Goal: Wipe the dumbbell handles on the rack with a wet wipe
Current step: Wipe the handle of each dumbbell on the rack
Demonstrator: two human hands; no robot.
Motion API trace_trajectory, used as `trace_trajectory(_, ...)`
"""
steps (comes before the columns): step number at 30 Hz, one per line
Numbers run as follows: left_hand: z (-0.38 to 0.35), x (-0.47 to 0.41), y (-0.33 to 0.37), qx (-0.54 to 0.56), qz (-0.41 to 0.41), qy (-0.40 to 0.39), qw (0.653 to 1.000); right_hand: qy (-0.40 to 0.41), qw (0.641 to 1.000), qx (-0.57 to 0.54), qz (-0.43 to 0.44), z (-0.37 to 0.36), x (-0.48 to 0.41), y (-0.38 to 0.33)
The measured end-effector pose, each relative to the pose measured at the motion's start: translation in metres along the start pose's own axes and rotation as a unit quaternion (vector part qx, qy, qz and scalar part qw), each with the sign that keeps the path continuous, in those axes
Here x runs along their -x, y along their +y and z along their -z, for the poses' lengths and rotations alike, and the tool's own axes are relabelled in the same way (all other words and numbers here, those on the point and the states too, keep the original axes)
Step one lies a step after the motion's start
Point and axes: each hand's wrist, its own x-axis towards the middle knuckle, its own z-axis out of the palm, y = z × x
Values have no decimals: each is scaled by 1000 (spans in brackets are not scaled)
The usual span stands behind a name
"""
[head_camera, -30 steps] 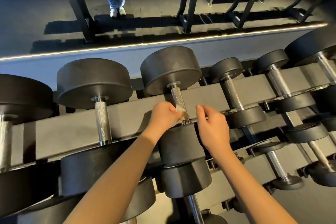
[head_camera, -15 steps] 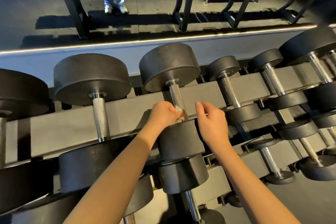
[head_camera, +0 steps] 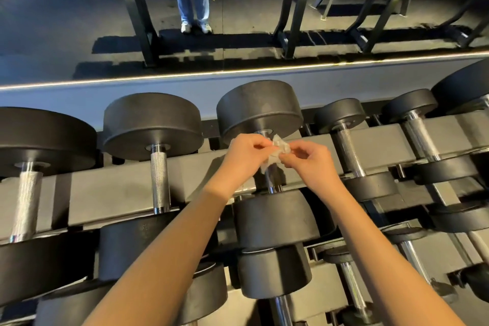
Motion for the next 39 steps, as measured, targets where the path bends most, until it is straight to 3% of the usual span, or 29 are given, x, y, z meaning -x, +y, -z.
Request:
trace_trajectory(3, 9, 3, -1, -71, -79, 62, 992, 39, 999, 12, 5, -2, -14, 3)
trace_trajectory(6, 20, 5, -1, -115, -132, 154, 972, 78, 977, 189, 56, -7, -32, 5)
trace_trajectory(8, 25, 1, -4, -144, -129, 155, 969, 36, 961, 266, 64, -15, -43, 9)
trace_trajectory(11, 26, -4, -13, -165, -107, 127, 972, -26, 954, 295, 44, -22, -50, 13)
trace_trajectory(15, 25, -6, -23, -153, -109, 125, 974, -42, 960, 273, 39, -18, -49, 16)
trace_trajectory(21, 26, -8, -24, -152, -110, 127, 974, 42, 975, 210, 56, -30, -67, 15)
trace_trajectory(25, 26, -6, -23, -162, -108, 122, 973, 46, 980, 185, 57, -31, -69, 16)
trace_trajectory(29, 27, -5, -24, -164, -109, 116, 974, 5, 978, 206, 27, -23, -60, 15)
trace_trajectory(34, 27, -4, -23, -153, -100, 110, 977, -137, 964, 222, -46, -1, -36, 17)
trace_trajectory(39, 26, -3, -21, -155, -94, 107, 978, -72, 976, 202, -37, -10, -50, 9)
